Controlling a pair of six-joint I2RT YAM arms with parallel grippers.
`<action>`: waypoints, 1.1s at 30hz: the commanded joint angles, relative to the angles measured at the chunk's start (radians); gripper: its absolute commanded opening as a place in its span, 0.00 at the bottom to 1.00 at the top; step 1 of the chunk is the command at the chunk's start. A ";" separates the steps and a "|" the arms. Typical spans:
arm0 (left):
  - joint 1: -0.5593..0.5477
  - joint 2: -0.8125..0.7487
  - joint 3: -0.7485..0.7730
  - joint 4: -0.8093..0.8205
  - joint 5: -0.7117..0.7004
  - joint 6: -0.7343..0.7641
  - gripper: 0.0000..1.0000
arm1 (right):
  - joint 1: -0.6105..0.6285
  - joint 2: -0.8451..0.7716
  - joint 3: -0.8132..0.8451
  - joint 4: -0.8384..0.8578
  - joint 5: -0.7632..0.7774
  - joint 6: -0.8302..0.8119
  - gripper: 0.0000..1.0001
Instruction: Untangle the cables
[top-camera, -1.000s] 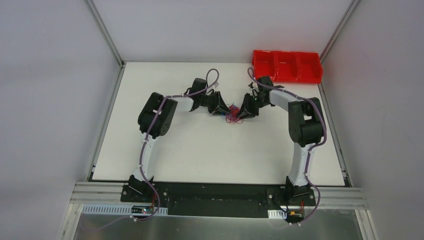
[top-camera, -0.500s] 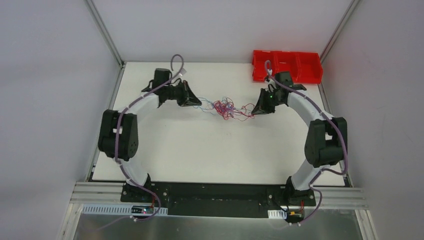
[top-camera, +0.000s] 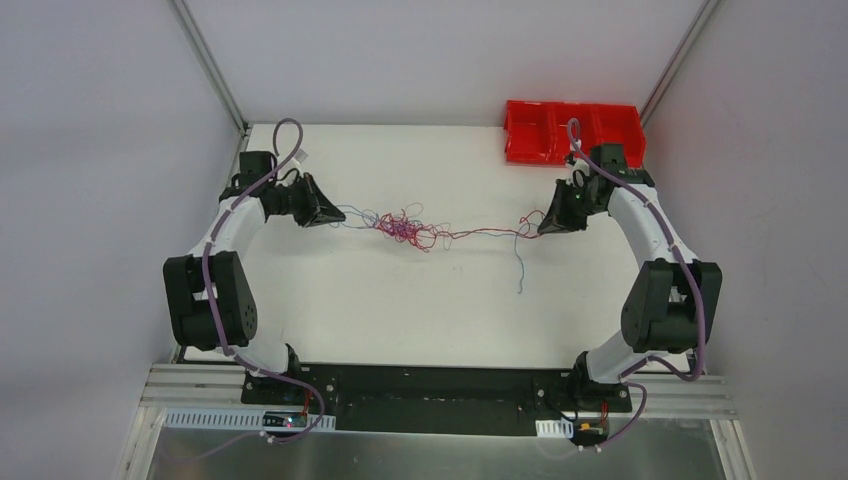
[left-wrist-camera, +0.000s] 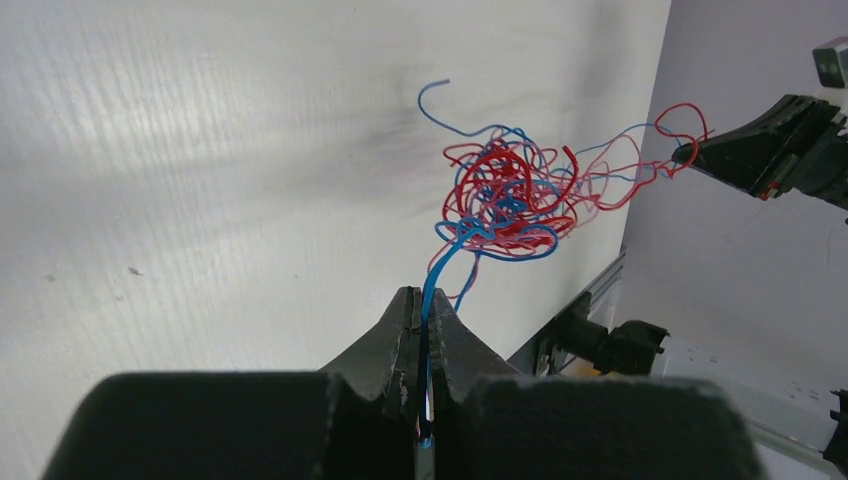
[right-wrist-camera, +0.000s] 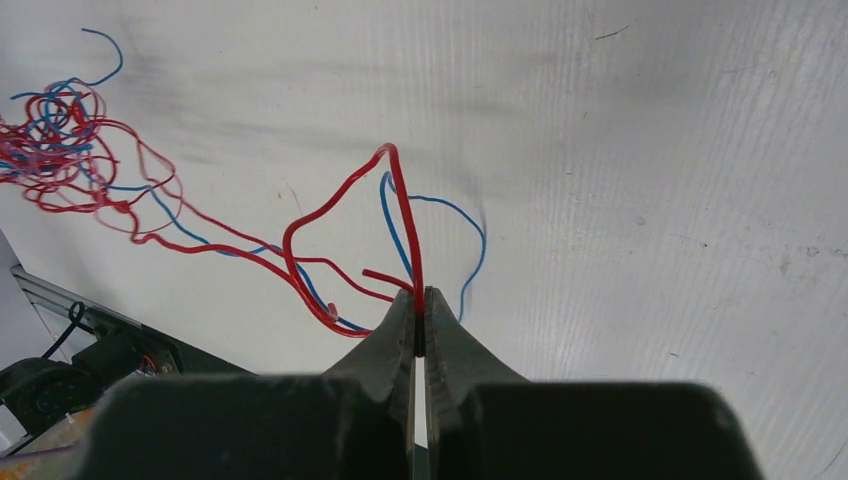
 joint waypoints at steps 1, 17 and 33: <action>-0.015 0.017 -0.041 -0.061 0.054 0.068 0.00 | 0.000 0.001 0.010 -0.038 -0.012 -0.033 0.00; -0.128 0.100 -0.002 -0.074 -0.016 0.154 0.64 | 0.225 0.115 0.151 -0.038 -0.130 -0.012 0.80; -0.327 0.284 -0.048 0.068 0.035 0.016 0.62 | 0.585 0.491 0.409 0.149 -0.043 0.197 0.77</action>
